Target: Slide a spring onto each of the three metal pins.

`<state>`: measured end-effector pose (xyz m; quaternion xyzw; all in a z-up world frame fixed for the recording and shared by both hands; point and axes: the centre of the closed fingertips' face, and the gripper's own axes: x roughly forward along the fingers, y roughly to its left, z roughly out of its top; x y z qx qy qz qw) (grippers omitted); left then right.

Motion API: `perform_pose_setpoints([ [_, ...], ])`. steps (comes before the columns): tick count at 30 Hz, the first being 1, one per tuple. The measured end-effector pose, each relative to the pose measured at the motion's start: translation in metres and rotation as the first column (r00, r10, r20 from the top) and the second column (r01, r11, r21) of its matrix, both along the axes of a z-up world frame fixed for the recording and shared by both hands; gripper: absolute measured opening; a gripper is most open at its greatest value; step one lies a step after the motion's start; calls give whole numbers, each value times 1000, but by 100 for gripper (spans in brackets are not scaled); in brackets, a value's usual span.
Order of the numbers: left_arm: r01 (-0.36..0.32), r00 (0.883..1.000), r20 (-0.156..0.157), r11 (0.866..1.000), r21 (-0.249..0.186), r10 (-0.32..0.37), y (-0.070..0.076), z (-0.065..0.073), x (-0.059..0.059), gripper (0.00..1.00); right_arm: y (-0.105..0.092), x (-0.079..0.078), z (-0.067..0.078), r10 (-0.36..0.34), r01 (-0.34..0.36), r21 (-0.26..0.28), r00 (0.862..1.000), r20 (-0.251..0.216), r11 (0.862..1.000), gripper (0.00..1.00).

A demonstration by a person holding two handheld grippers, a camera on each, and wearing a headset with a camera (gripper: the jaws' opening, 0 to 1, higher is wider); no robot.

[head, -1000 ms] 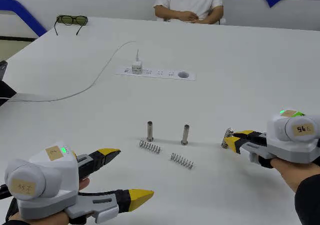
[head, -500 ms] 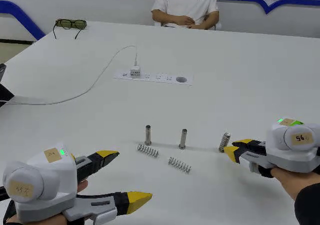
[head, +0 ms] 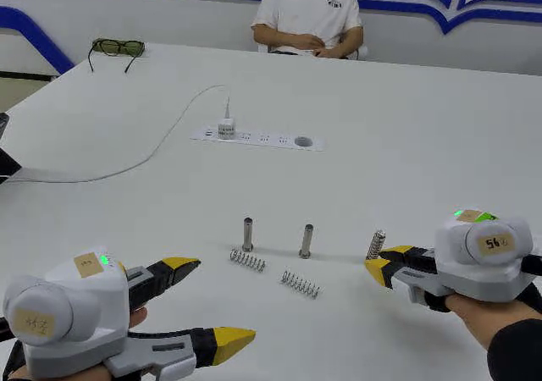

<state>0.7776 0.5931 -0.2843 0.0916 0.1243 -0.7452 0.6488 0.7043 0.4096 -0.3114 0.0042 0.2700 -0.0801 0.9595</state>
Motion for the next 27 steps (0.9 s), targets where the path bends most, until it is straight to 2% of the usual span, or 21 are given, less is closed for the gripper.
perform_pose_setpoints([
  [16,-6,1000,7,1000,-9,6,1,4,0,74,34,20,4,103,-103,3,995,2,995,17],
  [27,-6,1000,11,1000,-9,6,0,5,1,74,56,34,2,186,-186,2,982,-17,982,18],
])
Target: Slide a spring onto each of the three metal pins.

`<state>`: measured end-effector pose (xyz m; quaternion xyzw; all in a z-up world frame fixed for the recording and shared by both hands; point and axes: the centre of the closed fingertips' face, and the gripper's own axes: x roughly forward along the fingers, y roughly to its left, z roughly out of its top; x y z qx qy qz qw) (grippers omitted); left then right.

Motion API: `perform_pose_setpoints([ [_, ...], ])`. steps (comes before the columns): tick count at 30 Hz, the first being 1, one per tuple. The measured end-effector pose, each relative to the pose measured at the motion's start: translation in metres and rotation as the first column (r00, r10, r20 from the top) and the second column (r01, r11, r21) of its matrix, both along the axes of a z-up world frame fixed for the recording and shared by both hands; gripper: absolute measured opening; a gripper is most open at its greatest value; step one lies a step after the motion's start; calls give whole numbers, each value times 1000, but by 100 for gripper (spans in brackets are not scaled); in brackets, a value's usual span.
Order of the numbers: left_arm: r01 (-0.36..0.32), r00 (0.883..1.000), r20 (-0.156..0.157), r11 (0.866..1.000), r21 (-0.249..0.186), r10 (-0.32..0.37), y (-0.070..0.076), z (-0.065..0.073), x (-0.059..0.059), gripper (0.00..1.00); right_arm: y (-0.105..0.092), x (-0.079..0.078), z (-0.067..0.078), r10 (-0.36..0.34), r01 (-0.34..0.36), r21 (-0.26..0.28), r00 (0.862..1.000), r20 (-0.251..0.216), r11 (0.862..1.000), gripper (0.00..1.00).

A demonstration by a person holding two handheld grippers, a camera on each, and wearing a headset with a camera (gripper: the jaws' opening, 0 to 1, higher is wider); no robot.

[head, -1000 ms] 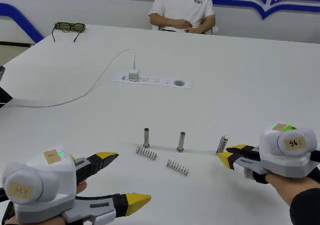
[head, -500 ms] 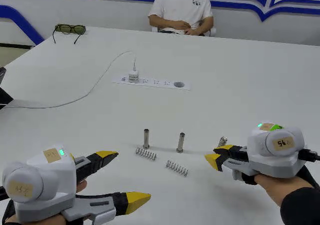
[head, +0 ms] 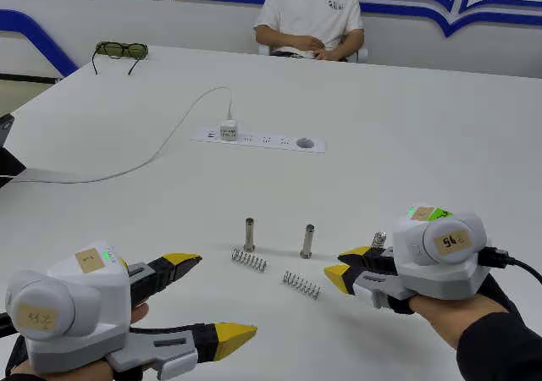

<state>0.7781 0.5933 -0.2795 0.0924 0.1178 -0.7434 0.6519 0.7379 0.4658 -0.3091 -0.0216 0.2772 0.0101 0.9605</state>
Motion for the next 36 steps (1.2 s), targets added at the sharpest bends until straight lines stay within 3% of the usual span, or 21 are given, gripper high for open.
perform_pose_setpoints([
  [19,-5,1000,3,1000,2,5,1,0,1,74,31,24,-9,139,-141,-27,988,-64,990,18],
  [36,-4,1000,2,1000,12,4,2,-1,0,74,36,36,-24,187,-193,-35,973,-134,981,18],
])
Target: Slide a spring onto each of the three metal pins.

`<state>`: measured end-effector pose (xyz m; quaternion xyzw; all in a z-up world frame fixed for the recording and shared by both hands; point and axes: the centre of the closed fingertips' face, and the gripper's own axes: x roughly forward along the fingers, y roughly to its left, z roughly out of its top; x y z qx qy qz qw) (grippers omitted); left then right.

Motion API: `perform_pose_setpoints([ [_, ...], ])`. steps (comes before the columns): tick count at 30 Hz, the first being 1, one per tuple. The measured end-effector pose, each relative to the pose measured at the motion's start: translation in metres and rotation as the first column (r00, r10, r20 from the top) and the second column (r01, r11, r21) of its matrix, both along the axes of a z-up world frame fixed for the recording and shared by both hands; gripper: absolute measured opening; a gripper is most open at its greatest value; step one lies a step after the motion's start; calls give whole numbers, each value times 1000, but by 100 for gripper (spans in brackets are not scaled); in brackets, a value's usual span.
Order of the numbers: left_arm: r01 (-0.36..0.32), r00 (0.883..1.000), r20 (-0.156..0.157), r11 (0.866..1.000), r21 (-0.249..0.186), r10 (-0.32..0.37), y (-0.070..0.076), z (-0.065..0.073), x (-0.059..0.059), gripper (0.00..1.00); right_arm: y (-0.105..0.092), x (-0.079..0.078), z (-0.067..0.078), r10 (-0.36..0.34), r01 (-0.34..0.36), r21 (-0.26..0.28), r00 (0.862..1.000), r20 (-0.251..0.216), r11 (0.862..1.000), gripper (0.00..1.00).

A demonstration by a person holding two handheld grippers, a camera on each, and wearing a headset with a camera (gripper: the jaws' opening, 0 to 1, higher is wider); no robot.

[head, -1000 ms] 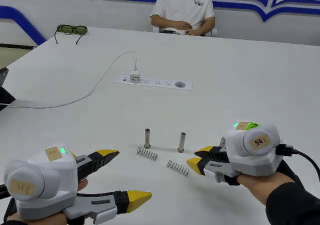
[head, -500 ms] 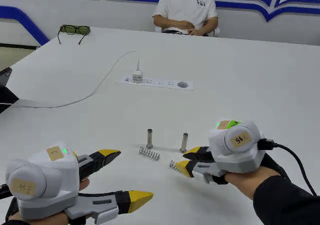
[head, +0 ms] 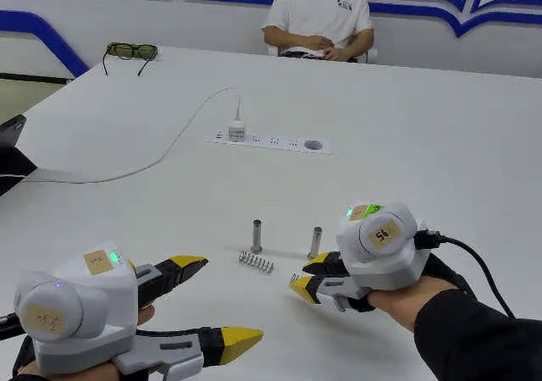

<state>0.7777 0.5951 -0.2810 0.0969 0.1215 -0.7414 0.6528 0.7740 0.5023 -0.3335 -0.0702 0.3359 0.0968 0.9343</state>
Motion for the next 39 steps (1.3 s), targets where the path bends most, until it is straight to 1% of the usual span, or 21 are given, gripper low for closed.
perform_pose_setpoints([
  [21,-4,1000,-6,1000,6,4,0,-3,0,74,0,6,-14,10,-11,-3,998,-68,1000,17],
  [28,-7,1000,-9,1000,8,7,1,-4,1,74,1,6,-16,12,-12,4,996,-83,1000,15],
  [32,-8,1000,-9,1000,8,8,1,-4,1,73,0,8,-16,7,-6,11,996,-83,1000,15],
  [35,-9,1000,-10,1000,8,9,1,-4,1,73,1,8,-16,4,-2,22,996,-90,1000,13],
  [39,-11,1000,-10,1000,8,11,1,-4,2,73,1,8,-17,4,-1,24,996,-89,1000,12],
])
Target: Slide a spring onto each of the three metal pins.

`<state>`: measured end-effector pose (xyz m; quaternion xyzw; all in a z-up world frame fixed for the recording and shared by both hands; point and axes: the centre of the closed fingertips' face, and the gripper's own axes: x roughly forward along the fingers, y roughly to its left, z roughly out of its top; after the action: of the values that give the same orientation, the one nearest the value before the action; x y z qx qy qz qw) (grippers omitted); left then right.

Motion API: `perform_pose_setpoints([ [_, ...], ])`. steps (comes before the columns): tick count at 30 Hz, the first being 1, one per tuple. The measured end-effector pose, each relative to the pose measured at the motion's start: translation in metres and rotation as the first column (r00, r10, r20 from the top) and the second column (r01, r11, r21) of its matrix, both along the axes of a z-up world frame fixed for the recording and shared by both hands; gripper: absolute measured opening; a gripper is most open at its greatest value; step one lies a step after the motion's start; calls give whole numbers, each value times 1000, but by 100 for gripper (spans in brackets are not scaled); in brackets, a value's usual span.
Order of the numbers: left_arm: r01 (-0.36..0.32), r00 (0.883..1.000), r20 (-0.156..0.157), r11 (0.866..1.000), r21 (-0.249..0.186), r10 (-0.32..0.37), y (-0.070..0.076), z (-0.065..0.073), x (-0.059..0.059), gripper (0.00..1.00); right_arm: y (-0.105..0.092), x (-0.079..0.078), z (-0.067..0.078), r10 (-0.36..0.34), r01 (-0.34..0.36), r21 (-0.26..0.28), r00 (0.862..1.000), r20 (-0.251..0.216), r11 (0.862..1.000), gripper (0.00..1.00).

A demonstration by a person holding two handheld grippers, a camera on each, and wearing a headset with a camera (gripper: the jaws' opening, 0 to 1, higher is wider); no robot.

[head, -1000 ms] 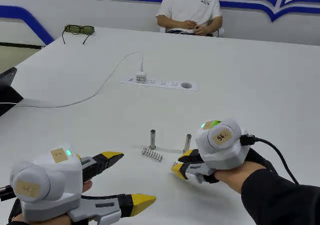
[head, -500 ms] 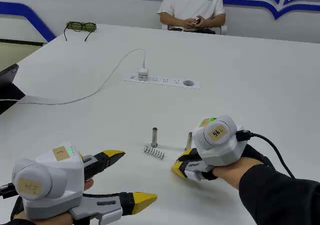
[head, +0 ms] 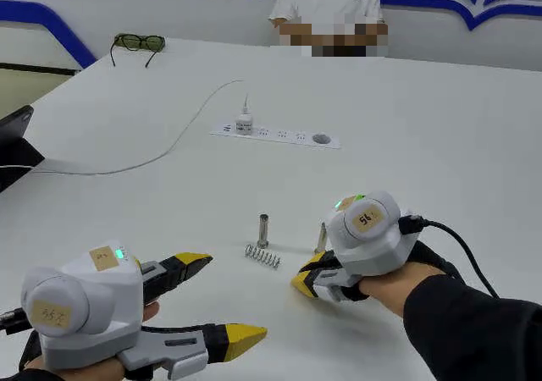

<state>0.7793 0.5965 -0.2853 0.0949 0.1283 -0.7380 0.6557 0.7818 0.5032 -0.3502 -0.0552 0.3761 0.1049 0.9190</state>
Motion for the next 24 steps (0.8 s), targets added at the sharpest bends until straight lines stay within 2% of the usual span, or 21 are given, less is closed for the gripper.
perform_pose_setpoints([
  [24,17,1000,13,1000,0,-17,-3,4,-3,73,-7,-8,19,-27,28,-9,998,56,1000,12],
])
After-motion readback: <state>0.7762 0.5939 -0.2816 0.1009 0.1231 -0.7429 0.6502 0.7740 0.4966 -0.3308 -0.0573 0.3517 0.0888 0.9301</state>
